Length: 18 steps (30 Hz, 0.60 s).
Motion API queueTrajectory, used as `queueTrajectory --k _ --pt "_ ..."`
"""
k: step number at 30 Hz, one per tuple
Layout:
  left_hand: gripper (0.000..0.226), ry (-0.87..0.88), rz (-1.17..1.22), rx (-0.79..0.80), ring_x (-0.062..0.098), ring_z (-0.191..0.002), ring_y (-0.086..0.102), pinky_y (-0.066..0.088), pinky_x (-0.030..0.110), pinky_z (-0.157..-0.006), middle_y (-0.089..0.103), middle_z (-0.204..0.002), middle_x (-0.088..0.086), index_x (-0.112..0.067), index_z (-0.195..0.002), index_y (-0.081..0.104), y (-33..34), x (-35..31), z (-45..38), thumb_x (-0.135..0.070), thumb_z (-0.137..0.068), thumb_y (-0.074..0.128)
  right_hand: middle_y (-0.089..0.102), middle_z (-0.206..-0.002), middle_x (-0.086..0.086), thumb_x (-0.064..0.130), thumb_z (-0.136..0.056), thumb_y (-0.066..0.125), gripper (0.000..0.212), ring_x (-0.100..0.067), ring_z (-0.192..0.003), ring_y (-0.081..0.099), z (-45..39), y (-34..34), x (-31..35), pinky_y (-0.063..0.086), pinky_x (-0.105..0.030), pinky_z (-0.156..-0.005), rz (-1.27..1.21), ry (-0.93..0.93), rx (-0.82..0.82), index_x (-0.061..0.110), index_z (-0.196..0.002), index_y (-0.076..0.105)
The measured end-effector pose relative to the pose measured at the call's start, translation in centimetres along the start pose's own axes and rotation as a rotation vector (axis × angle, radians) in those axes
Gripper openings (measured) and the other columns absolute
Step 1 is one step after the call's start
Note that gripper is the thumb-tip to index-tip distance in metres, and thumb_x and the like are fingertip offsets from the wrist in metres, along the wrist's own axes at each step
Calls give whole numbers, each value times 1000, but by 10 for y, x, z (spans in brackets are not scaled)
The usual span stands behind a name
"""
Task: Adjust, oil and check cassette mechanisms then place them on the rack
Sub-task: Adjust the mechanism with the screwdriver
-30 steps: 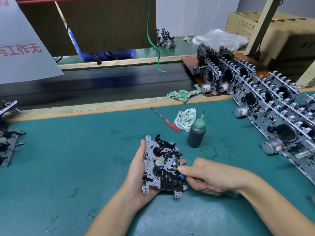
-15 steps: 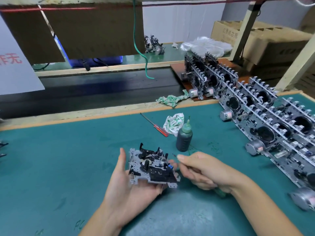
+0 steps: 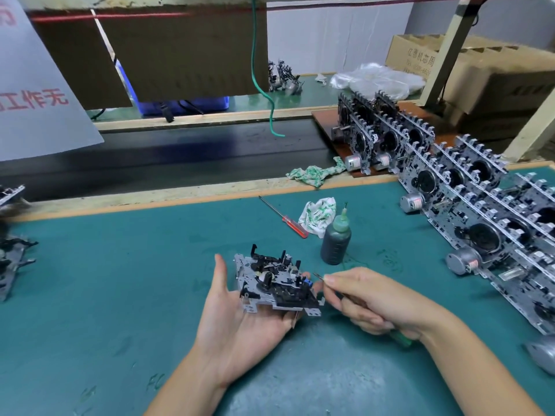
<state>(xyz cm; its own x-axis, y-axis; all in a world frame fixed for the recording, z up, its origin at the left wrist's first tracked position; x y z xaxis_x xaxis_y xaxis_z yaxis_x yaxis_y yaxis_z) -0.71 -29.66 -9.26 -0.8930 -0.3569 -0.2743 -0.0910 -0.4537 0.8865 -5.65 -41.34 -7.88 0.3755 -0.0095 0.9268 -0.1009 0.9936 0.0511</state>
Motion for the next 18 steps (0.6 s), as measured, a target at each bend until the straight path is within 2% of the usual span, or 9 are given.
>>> queueTrajectory --k 4,7,9,11,13,14,15,16,18 --pt "97 -2 -10 -3 45 -115 56 43 50 -102 53 -130 30 9 -117 61 -4 0 -3 -76 -74 44 31 -34 3 30 -100 39 44 -7 -26 18 1 0 4 18 -13 -33 26 -33 -3 20 -61 55" --pt "95 19 -80 -14 45 -122 51 32 51 -108 50 -134 30 7 -121 59 -10 -5 -5 -76 -79 39 40 -38 1 32 -99 40 43 -11 -31 31 4 -10 16 29 -20 -37 180 -131 -149 21 -62 60" --pt "84 41 -141 -19 42 -123 51 34 49 -106 51 -134 29 4 -119 62 -13 -11 -5 -68 -86 36 49 -44 1 40 -94 43 42 -15 -42 43 6 -20 25 39 -27 -48 287 -216 -309 21 -63 65" --pt "74 59 -180 -18 41 -122 52 36 49 -106 52 -133 28 2 -119 63 -15 -17 -6 -59 -91 34 56 -55 4 48 -92 49 41 -15 -58 52 13 -29 37 43 -34 -64 534 -363 -550 25 -64 68" --pt "68 53 -202 -4 42 -121 53 39 52 -105 53 -132 28 1 -120 63 -13 -19 -6 -54 -92 36 59 -67 11 37 -88 57 22 -9 -70 54 28 -33 53 44 -30 -69 697 -553 -821 30 -69 67" --pt "66 51 -201 5 44 -120 53 41 54 -102 52 -131 29 2 -120 63 -12 -18 -6 -51 -91 37 59 -74 14 32 -84 61 10 -8 -75 54 35 -34 57 43 -26 -69 678 -631 -920 33 -75 64" --pt "64 46 -195 19 45 -120 52 41 56 -100 52 -132 30 3 -121 62 -10 -18 -6 -49 -90 39 56 -84 17 30 -81 65 10 -7 -80 53 39 -37 57 42 -21 -70 637 -665 -1002 37 -84 58" --pt "64 39 -190 39 46 -120 51 41 57 -99 51 -132 31 3 -122 61 -9 -17 -6 -48 -89 42 52 -93 18 29 -78 71 26 -6 -87 51 39 -41 55 41 -18 -73 594 -662 -1063 38 -94 52" --pt "63 21 -196 85 47 -121 50 40 58 -100 50 -134 29 1 -123 61 -6 -14 -5 -48 -87 48 47 -108 16 24 -72 79 57 -6 -103 47 26 -53 41 39 -20 -85 500 -522 -1048 33 -113 42"
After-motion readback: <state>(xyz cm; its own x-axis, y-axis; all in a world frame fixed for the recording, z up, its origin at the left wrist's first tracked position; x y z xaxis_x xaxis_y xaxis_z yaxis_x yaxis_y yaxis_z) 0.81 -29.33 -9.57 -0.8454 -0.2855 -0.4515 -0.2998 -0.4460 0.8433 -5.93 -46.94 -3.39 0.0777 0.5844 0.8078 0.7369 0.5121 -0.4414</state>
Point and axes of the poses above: each hand's wrist, its own z-axis away from the middle knuckle, its own y-axis out of the palm, x = y × z, the point moved 8 cm from there along -z, towards the middle knuckle
